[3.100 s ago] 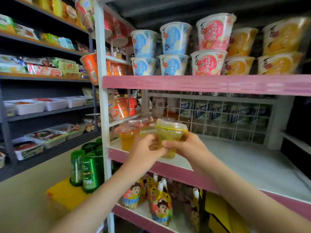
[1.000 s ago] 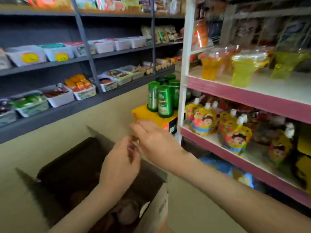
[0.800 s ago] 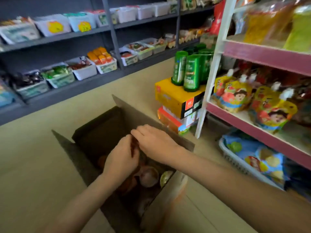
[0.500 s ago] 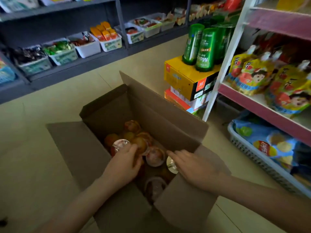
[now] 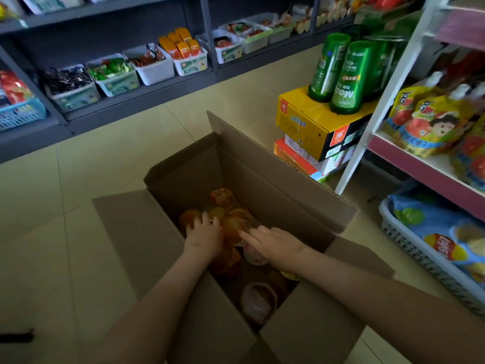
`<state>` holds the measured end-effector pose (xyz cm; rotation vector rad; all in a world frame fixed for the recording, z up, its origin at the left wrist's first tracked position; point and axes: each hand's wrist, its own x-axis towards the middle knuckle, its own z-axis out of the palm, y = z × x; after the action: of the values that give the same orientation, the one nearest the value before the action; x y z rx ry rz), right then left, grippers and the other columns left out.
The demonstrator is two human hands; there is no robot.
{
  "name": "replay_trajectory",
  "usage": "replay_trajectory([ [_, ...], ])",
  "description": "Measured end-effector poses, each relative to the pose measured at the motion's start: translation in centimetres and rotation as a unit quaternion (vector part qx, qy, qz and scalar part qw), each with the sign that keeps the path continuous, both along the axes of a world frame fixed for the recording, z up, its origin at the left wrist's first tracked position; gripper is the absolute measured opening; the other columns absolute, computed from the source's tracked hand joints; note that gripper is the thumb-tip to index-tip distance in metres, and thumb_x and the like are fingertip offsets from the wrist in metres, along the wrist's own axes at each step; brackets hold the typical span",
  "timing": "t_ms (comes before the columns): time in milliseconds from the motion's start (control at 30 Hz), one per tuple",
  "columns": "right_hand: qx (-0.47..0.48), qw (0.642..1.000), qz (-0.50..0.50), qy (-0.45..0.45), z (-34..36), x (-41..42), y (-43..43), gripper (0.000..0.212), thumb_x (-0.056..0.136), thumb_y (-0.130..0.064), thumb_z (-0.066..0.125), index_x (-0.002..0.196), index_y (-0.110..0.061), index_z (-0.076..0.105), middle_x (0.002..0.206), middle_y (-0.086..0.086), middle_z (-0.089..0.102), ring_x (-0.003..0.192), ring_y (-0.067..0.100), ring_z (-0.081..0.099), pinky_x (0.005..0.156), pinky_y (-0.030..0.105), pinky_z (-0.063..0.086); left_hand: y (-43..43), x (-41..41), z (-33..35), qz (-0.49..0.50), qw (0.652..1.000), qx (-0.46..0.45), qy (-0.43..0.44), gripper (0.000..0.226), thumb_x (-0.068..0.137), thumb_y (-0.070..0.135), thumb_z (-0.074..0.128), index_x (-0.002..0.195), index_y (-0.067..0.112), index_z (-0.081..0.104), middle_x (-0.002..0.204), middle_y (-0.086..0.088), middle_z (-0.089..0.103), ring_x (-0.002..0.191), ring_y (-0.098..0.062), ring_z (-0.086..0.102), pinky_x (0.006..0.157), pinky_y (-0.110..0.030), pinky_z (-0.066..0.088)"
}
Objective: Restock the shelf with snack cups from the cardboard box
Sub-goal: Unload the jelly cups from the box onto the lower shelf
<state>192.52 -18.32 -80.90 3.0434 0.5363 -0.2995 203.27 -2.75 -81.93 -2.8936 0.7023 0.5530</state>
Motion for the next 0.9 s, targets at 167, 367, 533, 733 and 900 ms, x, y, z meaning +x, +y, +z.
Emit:
replay_trajectory([
  [167,0.044,0.993,-0.074,0.082,-1.8,1.0,-0.3,0.077,0.091,-0.008,0.052,0.151,-0.013,0.004,0.147,0.008,0.027,0.13,0.025,0.031,0.1,0.036,0.039,-0.9,0.4,-1.5,0.007,0.998,0.052,-0.039,0.048,0.095,0.021,0.048,0.138,0.011,0.031,0.136,-0.015,0.032,0.123,-0.031,0.039,0.094,-0.035,0.044],
  [367,0.081,0.984,-0.107,0.12,-2.3,2.8,0.0,0.074,0.094,-0.011,0.047,0.151,-0.013,0.001,0.152,0.009,0.02,0.135,0.027,0.025,0.105,0.038,0.032,-1.5,2.3,-1.2,0.01,1.0,0.022,0.009,0.046,0.092,0.016,0.052,0.134,0.012,0.035,0.134,-0.015,0.044,0.125,-0.033,0.044,0.101,-0.042,0.039],
  [533,0.164,0.957,-0.184,0.156,-3.0,5.1,1.4,0.068,0.096,-0.015,0.044,0.151,-0.018,0.004,0.156,0.007,0.013,0.14,0.027,0.017,0.113,0.04,0.027,-1.6,2.3,-0.8,-0.045,0.997,0.051,-0.024,0.055,0.087,0.012,0.06,0.136,0.013,0.035,0.135,-0.012,0.041,0.123,-0.029,0.044,0.095,-0.039,0.042],
  [733,0.295,0.897,-0.268,0.189,-2.6,6.3,2.5,0.07,0.094,-0.019,0.051,0.15,-0.019,0.009,0.156,0.009,0.015,0.142,0.029,0.019,0.115,0.041,0.024,-1.7,0.9,-0.3,-0.1,0.993,0.05,-0.034,0.046,0.092,0.013,0.049,0.136,0.007,0.035,0.134,-0.015,0.038,0.123,-0.034,0.042,0.106,-0.045,0.033],
  [900,0.37,0.864,-0.291,0.178,-1.2,6.4,1.9,0.079,0.088,-0.021,0.063,0.15,-0.024,0.014,0.153,0.005,0.023,0.138,0.025,0.029,0.111,0.04,0.032,-2.0,0.8,2.5,-0.08,0.993,-0.084,-0.014,0.046,0.09,0.012,0.053,0.132,0.002,0.035,0.132,-0.017,0.039,0.114,-0.031,0.051,0.094,-0.034,0.043],
])
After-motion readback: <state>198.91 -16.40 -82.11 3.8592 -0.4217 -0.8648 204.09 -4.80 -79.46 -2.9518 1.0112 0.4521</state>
